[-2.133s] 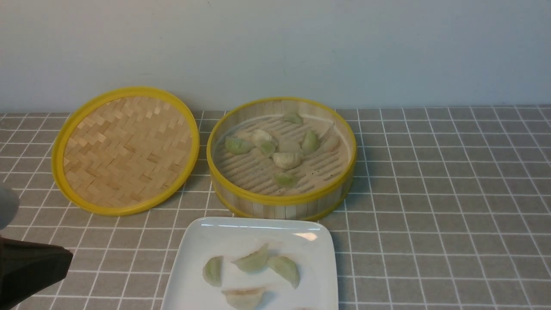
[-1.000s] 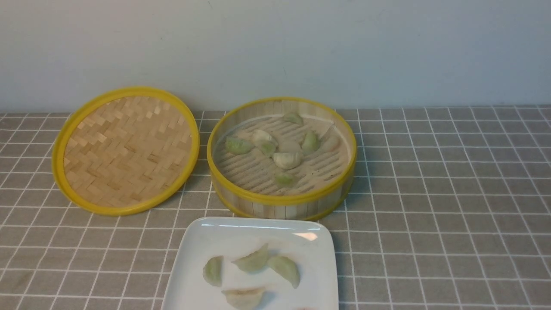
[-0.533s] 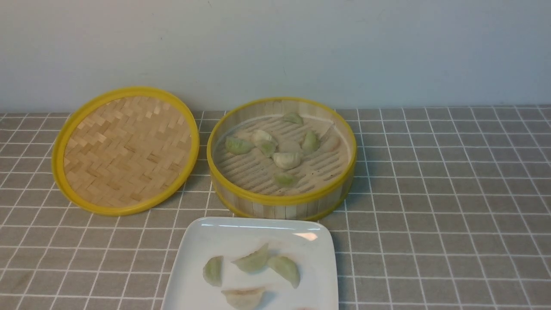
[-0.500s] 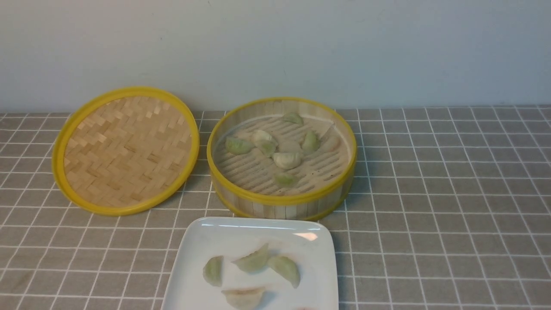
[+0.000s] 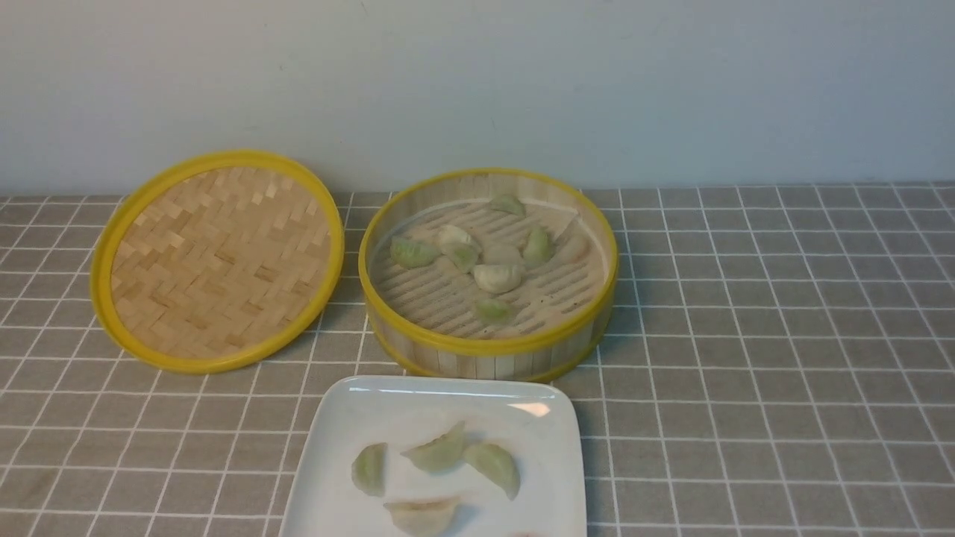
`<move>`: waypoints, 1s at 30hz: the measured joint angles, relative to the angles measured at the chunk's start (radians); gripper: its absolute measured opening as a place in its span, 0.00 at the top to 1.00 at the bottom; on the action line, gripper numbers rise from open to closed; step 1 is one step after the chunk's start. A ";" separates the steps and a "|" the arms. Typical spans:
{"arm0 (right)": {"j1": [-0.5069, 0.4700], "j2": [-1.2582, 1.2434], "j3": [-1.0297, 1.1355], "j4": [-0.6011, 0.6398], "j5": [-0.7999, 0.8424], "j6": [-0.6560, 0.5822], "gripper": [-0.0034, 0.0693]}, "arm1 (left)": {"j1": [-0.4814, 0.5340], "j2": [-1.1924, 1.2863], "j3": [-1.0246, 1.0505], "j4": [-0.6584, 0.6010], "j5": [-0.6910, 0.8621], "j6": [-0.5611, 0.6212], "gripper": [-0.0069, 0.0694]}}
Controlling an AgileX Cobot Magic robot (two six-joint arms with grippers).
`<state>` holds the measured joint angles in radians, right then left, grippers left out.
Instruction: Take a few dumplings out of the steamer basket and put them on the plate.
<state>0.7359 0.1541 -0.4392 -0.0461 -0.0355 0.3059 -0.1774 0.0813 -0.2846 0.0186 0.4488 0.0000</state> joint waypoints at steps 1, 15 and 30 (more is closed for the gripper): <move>0.000 0.000 0.000 0.000 0.001 0.000 0.97 | 0.004 -0.004 0.000 0.000 -0.004 0.000 0.92; 0.000 0.000 0.000 0.000 0.001 0.000 0.97 | 0.070 -0.092 0.309 -0.005 -0.064 0.000 0.92; 0.000 0.000 0.000 0.000 0.001 0.000 0.97 | 0.070 -0.092 0.309 -0.008 -0.064 0.005 0.92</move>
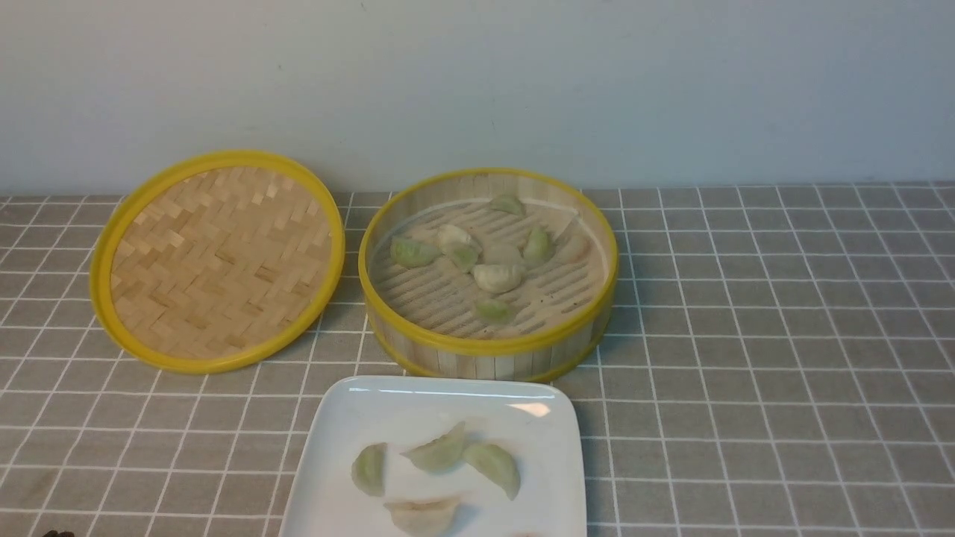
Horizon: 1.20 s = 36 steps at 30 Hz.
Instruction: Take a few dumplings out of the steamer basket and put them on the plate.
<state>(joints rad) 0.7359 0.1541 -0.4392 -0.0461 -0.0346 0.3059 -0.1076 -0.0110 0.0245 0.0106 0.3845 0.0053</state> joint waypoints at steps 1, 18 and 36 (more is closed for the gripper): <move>0.000 0.000 0.000 0.000 0.000 0.000 0.97 | 0.000 0.000 0.000 0.000 0.000 0.000 0.92; 0.000 0.000 0.000 -0.022 0.012 -0.032 0.97 | 0.000 0.000 0.000 0.000 0.000 0.000 0.92; -0.038 -0.031 0.001 0.062 0.317 -0.260 0.97 | 0.000 0.000 0.000 -0.001 0.000 0.000 0.92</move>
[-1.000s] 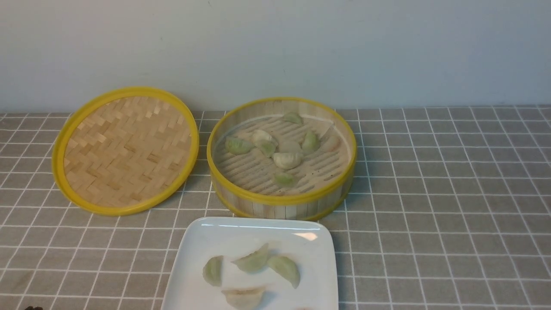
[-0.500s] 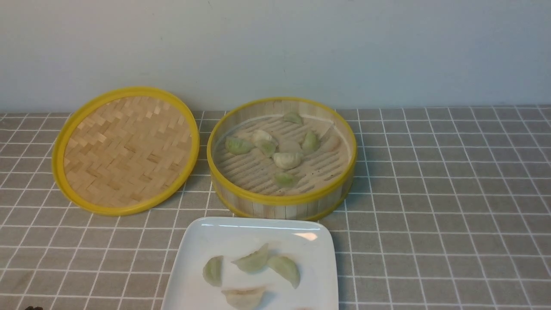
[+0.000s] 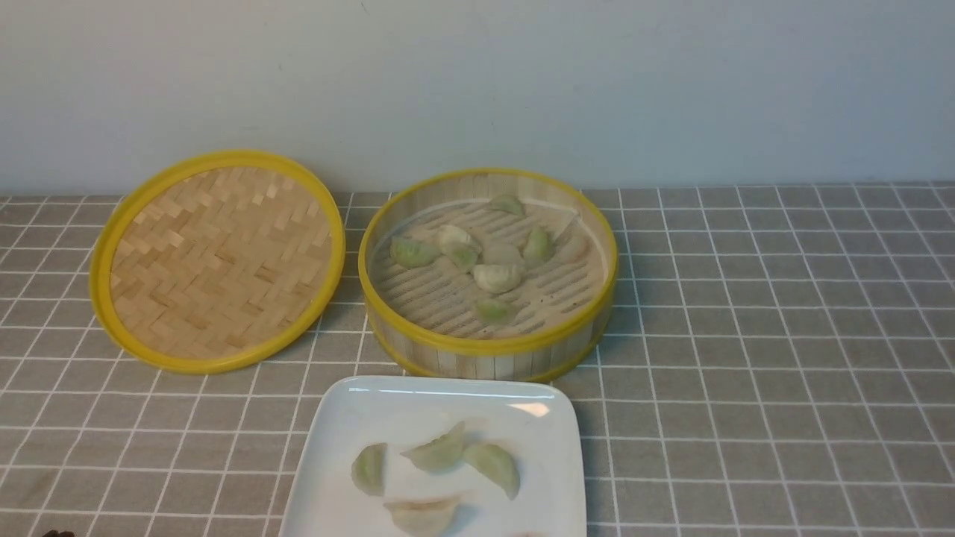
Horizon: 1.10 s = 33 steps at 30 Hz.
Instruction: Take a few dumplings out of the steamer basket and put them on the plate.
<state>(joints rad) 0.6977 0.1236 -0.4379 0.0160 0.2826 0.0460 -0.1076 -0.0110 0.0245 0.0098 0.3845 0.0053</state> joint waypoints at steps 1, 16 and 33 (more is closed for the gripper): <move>-0.026 -0.007 0.000 -0.005 0.030 0.000 0.97 | 0.000 0.000 0.000 0.000 0.000 0.000 0.92; -0.628 -0.016 0.215 -0.062 0.248 -0.003 0.97 | 0.000 0.000 0.000 0.000 0.000 0.000 0.92; -0.669 -0.132 0.458 -0.063 0.096 -0.003 0.97 | 0.000 0.000 0.000 0.000 0.000 0.000 0.92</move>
